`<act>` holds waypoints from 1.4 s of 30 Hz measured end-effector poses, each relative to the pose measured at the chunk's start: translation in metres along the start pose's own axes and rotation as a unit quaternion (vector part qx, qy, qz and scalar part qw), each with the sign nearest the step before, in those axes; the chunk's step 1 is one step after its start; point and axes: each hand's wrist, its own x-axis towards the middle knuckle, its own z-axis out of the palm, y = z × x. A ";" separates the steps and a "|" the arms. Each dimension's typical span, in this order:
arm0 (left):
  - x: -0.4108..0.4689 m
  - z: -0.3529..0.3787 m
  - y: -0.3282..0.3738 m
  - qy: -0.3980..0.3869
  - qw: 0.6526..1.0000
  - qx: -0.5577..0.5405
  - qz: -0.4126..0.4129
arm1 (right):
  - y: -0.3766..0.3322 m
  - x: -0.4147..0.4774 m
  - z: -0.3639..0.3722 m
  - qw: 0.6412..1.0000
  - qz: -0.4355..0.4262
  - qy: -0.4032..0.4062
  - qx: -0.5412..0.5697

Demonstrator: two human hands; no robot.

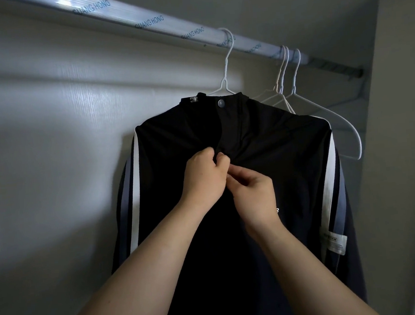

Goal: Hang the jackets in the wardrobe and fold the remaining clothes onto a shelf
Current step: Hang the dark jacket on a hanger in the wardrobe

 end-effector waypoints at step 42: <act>-0.093 0.039 -0.113 -0.087 0.983 0.028 -0.159 | 0.093 -0.077 -0.047 0.963 0.226 -0.031 -0.145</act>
